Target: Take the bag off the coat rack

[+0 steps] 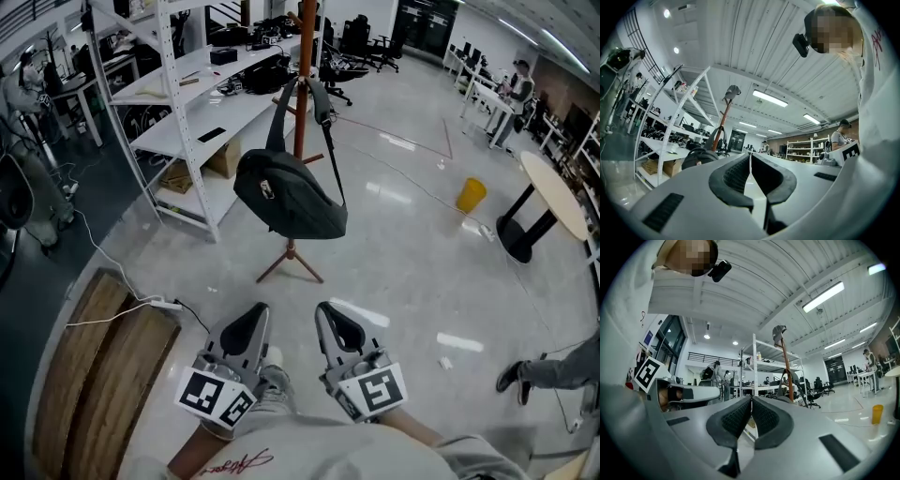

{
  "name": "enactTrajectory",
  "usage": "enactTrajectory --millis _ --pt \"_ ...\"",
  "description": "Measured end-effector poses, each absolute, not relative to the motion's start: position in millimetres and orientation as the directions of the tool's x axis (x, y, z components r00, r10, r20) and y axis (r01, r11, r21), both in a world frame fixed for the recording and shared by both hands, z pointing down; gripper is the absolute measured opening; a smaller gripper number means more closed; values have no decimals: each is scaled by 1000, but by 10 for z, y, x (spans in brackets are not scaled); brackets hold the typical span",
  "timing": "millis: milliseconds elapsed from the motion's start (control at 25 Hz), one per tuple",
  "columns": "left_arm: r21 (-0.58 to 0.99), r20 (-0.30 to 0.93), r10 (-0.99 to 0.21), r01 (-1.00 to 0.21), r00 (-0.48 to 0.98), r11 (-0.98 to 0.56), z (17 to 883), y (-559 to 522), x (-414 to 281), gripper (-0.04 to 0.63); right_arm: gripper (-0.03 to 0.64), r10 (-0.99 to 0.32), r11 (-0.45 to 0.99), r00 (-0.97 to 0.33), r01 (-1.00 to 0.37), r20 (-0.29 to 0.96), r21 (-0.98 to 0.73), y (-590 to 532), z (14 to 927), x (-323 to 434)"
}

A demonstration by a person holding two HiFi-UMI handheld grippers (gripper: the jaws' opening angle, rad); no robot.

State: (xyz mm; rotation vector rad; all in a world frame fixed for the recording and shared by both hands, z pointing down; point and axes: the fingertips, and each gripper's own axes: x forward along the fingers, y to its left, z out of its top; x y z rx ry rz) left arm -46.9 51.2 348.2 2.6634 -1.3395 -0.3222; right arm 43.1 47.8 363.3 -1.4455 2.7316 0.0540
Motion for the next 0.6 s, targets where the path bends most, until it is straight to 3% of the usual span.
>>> enactTrajectory --millis 600 --pt "217 -109 -764 -735 636 -642 3507 -728 -500 28 20 -855 518 -518 -855 -38 16 -716 3682 355"
